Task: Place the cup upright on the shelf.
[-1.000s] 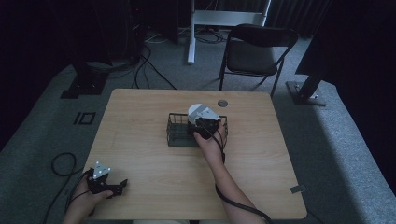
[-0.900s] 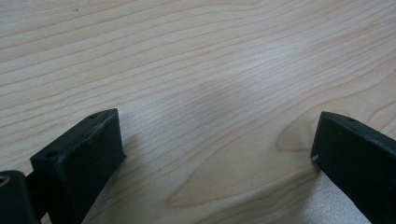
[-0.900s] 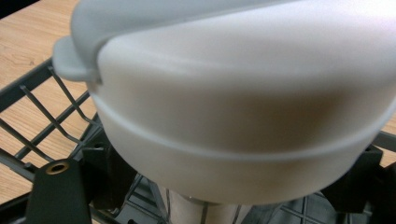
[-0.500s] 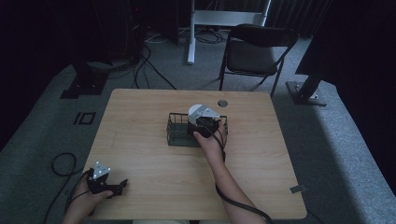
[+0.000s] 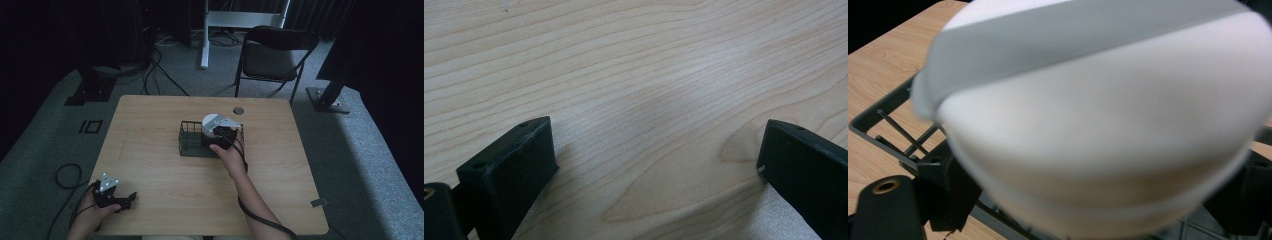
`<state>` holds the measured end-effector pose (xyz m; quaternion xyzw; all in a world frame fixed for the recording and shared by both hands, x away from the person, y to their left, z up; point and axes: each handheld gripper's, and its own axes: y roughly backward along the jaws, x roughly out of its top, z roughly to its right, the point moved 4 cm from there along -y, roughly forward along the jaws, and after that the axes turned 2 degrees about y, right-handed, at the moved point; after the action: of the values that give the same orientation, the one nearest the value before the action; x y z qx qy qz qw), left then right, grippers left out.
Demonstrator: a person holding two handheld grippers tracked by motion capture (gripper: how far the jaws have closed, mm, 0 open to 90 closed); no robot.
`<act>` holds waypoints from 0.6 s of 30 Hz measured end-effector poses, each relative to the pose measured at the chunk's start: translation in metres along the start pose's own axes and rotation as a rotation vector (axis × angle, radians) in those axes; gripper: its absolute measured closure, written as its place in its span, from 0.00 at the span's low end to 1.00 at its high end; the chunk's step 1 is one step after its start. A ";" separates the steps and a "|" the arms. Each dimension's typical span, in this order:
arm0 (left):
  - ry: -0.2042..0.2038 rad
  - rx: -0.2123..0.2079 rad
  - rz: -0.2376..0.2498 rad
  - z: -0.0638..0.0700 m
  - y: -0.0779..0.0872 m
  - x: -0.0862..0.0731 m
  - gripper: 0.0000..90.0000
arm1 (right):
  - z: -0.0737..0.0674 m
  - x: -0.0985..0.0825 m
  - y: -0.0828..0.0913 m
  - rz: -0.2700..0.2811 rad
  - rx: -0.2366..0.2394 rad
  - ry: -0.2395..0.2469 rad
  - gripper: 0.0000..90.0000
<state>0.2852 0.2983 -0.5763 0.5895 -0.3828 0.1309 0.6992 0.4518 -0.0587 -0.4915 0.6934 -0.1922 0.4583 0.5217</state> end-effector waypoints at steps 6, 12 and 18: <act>0.000 0.000 0.000 0.000 0.000 0.000 0.03 | 0.000 0.000 0.004 0.018 0.028 0.012 0.12; 0.000 0.000 0.000 0.000 0.000 0.000 0.03 | 0.002 0.002 0.010 0.037 0.044 0.031 0.12; 0.000 0.000 0.000 0.000 0.000 0.000 0.03 | 0.005 -0.001 0.014 0.044 0.083 0.043 0.12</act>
<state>0.2852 0.2983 -0.5763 0.5896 -0.3828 0.1308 0.6991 0.4427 -0.0686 -0.4852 0.7001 -0.1770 0.4918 0.4864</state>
